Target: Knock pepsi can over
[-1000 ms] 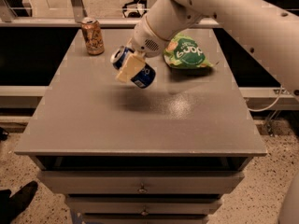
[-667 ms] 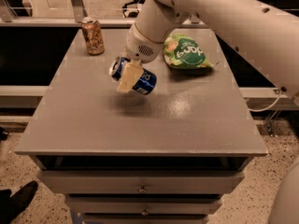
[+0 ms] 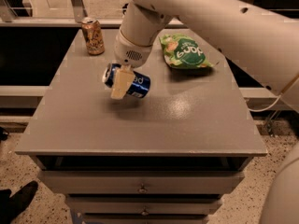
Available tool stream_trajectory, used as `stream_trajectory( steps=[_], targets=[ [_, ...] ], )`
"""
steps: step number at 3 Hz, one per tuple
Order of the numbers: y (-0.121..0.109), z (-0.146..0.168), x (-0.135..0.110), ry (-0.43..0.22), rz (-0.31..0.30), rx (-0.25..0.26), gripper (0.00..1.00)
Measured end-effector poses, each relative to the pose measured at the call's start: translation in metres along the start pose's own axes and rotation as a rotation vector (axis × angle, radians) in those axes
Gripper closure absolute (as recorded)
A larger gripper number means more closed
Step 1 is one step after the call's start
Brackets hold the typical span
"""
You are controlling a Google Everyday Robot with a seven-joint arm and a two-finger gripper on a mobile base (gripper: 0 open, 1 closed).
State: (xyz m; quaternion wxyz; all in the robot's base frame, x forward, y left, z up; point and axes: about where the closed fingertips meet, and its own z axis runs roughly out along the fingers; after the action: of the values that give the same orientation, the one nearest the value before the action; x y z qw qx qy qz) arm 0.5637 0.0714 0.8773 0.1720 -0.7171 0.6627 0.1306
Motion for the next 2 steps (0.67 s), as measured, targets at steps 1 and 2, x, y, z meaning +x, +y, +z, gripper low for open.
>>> stream_trajectory(
  steps=[1, 2],
  targets=[
    [-0.0053, 0.0041, -0.0079, -0.008, 0.016, 0.011, 0.05],
    [-0.0092, 0.0058, -0.0121, -0.017, 0.028, 0.018, 0.0]
  ],
)
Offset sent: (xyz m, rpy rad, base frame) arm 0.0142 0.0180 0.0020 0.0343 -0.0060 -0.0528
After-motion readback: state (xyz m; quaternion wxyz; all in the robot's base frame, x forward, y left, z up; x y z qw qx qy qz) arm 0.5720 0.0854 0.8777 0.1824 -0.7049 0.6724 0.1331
